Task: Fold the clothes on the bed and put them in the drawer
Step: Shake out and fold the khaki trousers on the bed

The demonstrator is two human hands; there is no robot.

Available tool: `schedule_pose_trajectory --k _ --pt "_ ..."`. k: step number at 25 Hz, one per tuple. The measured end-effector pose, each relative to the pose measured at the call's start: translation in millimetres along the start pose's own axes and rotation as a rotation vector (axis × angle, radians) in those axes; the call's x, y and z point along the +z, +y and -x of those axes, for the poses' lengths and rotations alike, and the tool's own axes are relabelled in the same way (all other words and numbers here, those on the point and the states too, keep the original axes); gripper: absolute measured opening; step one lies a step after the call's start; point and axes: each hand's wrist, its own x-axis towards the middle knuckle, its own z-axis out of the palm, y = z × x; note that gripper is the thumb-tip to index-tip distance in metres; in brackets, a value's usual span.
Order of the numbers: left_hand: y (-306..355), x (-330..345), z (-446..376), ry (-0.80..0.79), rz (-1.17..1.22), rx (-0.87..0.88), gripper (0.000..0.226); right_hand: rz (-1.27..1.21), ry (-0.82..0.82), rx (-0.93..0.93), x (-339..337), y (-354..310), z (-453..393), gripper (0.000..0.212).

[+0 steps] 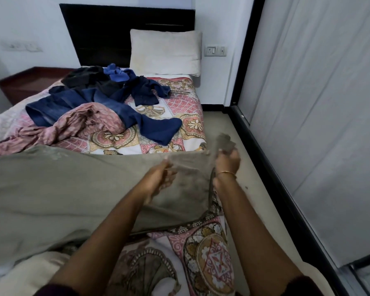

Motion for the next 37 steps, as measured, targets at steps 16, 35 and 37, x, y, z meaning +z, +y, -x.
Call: schedule_pose_trajectory --k 16,35,37 --pt "-15 -148 24 0.656 -0.566 -0.116 0.033 1.286 -0.754 -0.797 99 92 108 0.039" --pt "-69 -134 9 0.087 -1.439 -0.006 0.069 1.551 -0.825 -0.741 98 119 97 0.049" --pt "-71 -134 9 0.149 -1.464 0.026 0.072 1.58 -0.772 -0.701 89 115 85 0.047"
